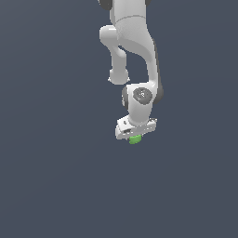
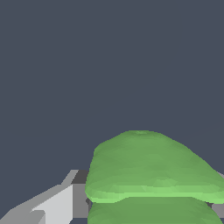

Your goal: Pick up the object and move it to a goal position.

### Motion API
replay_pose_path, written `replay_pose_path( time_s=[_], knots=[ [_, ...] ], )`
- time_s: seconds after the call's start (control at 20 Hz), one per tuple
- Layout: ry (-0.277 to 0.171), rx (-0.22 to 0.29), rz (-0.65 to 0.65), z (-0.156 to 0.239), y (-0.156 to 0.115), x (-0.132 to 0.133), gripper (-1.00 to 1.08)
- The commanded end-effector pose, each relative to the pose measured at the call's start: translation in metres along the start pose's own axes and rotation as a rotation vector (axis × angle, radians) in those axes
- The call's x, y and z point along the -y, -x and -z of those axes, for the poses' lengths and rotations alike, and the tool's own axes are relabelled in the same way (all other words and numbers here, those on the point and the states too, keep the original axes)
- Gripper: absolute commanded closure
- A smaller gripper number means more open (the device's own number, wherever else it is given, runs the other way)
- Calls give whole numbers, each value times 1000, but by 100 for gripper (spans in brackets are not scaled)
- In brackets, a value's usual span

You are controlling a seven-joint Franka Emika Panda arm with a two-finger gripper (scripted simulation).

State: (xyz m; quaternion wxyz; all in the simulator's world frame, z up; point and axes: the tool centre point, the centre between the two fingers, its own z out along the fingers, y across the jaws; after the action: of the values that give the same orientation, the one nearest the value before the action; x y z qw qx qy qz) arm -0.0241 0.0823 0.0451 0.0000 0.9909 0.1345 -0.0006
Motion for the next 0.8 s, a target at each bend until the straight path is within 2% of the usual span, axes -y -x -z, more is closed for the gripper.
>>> replay_pose_path(
  time_s=[0.0, 0.4, 0.75],
  knots=[
    [0, -1, 0, 6, 1, 2, 108],
    [1, -1, 0, 47, 13, 19, 108],
    [2, -1, 1, 108, 29, 43, 108]
  ],
)
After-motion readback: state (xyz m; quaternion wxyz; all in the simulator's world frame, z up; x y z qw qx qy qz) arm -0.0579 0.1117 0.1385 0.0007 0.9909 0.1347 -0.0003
